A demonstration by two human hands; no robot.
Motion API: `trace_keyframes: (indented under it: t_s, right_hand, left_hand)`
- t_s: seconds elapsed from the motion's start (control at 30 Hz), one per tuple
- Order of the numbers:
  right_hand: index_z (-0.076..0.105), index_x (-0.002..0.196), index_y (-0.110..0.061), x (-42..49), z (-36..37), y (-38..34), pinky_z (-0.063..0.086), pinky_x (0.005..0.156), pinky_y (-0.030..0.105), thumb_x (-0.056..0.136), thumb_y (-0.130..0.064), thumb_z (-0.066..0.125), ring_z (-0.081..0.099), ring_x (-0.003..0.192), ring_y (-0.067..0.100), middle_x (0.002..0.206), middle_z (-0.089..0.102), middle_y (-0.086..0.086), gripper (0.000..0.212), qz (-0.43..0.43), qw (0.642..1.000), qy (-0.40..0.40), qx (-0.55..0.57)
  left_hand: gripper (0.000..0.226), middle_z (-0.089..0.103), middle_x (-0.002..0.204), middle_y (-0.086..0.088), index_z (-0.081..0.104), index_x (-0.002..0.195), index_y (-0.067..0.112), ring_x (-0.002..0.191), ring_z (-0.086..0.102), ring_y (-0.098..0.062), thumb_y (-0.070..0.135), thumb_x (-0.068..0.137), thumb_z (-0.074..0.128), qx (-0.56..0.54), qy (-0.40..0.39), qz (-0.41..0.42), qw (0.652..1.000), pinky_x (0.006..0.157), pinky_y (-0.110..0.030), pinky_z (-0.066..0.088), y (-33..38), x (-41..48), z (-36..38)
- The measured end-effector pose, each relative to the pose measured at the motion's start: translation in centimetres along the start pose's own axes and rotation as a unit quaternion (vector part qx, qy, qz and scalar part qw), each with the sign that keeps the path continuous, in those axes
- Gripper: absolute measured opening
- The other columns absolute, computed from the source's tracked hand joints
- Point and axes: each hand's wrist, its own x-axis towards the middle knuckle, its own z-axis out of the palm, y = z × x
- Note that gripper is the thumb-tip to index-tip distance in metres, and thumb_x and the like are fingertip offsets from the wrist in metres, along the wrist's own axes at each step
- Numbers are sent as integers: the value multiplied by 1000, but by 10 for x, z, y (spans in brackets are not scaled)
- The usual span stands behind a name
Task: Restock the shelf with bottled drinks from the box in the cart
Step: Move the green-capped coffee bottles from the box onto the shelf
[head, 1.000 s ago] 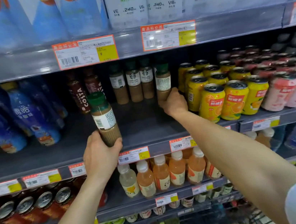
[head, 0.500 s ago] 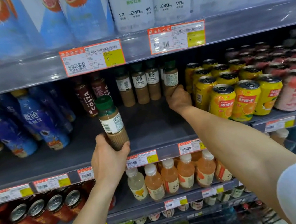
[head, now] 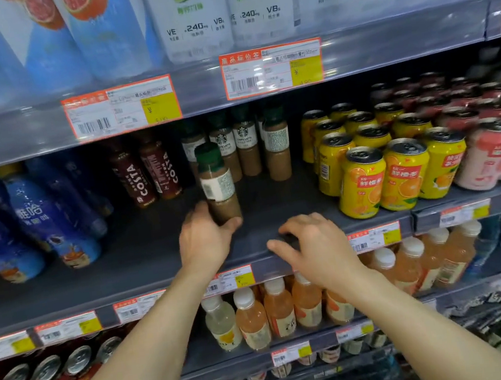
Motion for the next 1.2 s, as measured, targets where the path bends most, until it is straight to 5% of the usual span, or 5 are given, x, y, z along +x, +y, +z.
trace_keyframes:
  t_s: [0.2, 0.4, 0.77, 1.2]
  right_hand:
    - [67, 116, -24, -10, 9, 18, 46, 83, 38, 78, -58, 65, 58, 104, 22, 118, 63, -5, 51, -80, 995, 8, -62]
    - [64, 117, -26, -8, 6, 14, 46, 85, 38, 79, -56, 64, 55, 104, 20, 117, 61, -5, 48, -79, 996, 4, -51]
    - [61, 119, -27, -9, 4, 13, 45, 86, 36, 81, -53, 62, 52, 105, 18, 117, 58, -7, 45, -75, 997, -3, -34]
    - [59, 122, -26, -8, 4, 13, 42, 89, 36, 83, -54, 59, 49, 106, 20, 118, 56, -5, 48, -79, 996, -13, -30]
  left_hand:
    - [60, 69, 119, -4, 56, 123, 18, 112, 64, -28, 42, 74, 82, -43, -37, -23, 998, 90, -37, 52, 31, 42, 35]
    - [46, 68, 120, -9, 57, 114, 13, 114, 62, -32, 36, 81, 79, -45, -20, -25, 998, 89, -38, 49, 48, 65, 59]
    - [62, 67, 122, -8, 55, 119, 17, 115, 61, -33, 51, 74, 80, -21, 11, -55, 998, 88, -42, 51, 58, 83, 79]
    - [55, 65, 121, -11, 54, 119, 14, 113, 61, -32, 44, 80, 77, -18, 1, -44, 999, 86, -41, 52, 53, 80, 83]
